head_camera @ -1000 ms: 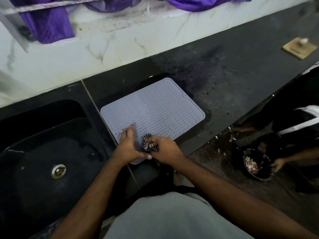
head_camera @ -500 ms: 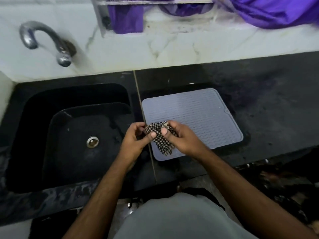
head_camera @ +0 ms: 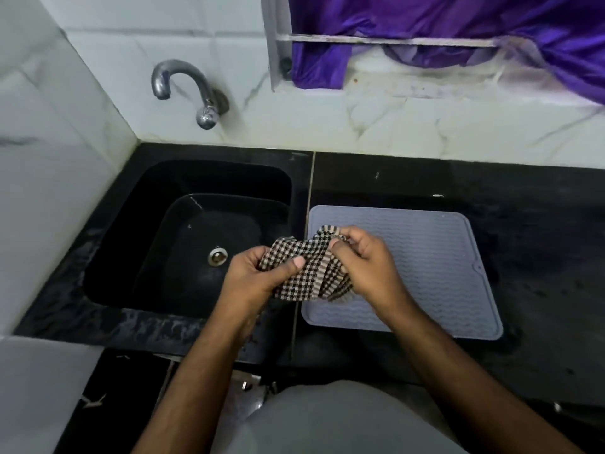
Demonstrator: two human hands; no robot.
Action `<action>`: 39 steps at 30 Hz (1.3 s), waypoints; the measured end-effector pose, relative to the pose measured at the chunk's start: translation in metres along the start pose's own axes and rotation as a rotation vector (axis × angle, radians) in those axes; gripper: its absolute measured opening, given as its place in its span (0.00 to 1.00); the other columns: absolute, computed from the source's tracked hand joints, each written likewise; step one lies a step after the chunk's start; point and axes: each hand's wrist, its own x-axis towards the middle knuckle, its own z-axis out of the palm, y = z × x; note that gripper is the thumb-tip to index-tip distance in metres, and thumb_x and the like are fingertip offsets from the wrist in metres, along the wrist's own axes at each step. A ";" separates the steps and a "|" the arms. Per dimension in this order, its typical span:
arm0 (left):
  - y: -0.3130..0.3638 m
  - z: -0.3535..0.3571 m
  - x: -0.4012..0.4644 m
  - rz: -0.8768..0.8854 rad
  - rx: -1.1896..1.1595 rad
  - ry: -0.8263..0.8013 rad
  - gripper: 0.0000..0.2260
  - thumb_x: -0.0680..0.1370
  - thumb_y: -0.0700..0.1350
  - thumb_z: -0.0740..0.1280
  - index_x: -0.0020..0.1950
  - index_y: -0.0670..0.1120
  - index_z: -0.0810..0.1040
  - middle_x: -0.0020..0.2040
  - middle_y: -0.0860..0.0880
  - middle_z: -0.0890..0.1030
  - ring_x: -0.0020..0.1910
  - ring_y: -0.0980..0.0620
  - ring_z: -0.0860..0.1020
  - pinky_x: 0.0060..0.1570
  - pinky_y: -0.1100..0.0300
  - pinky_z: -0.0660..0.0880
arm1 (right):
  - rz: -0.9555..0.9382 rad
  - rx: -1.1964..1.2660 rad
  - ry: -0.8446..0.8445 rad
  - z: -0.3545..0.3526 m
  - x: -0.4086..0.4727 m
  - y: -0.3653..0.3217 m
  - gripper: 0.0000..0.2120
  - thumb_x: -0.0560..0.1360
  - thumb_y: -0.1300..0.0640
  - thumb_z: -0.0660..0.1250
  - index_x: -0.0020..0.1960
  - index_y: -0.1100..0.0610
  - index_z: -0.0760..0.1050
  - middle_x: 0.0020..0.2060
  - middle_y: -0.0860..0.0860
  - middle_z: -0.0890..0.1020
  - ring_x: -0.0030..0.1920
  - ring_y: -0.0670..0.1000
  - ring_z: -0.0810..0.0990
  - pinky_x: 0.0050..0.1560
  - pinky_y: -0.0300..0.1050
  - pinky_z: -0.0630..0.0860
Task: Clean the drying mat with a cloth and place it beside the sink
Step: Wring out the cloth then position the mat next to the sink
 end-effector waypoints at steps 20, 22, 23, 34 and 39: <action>0.051 -0.006 0.003 0.187 0.372 -0.403 0.21 0.72 0.37 0.77 0.64 0.45 0.81 0.58 0.44 0.85 0.56 0.49 0.84 0.55 0.61 0.80 | -0.045 -0.037 -0.602 -0.015 0.011 -0.021 0.16 0.76 0.48 0.69 0.61 0.55 0.77 0.52 0.48 0.84 0.54 0.47 0.82 0.57 0.47 0.78; 0.051 -0.020 0.008 0.161 0.415 -0.337 0.22 0.68 0.41 0.80 0.61 0.48 0.81 0.54 0.44 0.86 0.50 0.50 0.85 0.51 0.60 0.81 | -0.006 0.051 -0.613 -0.015 0.013 -0.018 0.10 0.76 0.56 0.72 0.54 0.60 0.78 0.45 0.50 0.84 0.48 0.49 0.83 0.50 0.47 0.79; 0.048 -0.028 0.009 0.141 0.429 -0.308 0.22 0.66 0.42 0.81 0.58 0.48 0.82 0.52 0.44 0.86 0.48 0.50 0.85 0.49 0.59 0.82 | -0.027 0.019 -0.590 -0.014 0.014 -0.017 0.09 0.76 0.55 0.73 0.52 0.59 0.79 0.43 0.50 0.84 0.46 0.49 0.83 0.47 0.48 0.80; -0.013 -0.059 -0.006 0.404 0.648 0.166 0.08 0.72 0.40 0.79 0.46 0.52 0.85 0.45 0.55 0.86 0.47 0.55 0.84 0.52 0.54 0.81 | -0.391 -0.338 -0.338 0.025 0.019 0.020 0.09 0.73 0.55 0.76 0.53 0.50 0.84 0.49 0.41 0.84 0.53 0.41 0.82 0.56 0.38 0.76; -0.045 -0.067 -0.024 0.232 0.872 0.198 0.09 0.67 0.47 0.83 0.37 0.54 0.83 0.38 0.56 0.84 0.39 0.59 0.82 0.45 0.51 0.79 | -0.236 -0.580 -0.524 0.024 0.018 0.036 0.10 0.71 0.52 0.77 0.52 0.45 0.85 0.45 0.40 0.86 0.48 0.41 0.82 0.54 0.50 0.79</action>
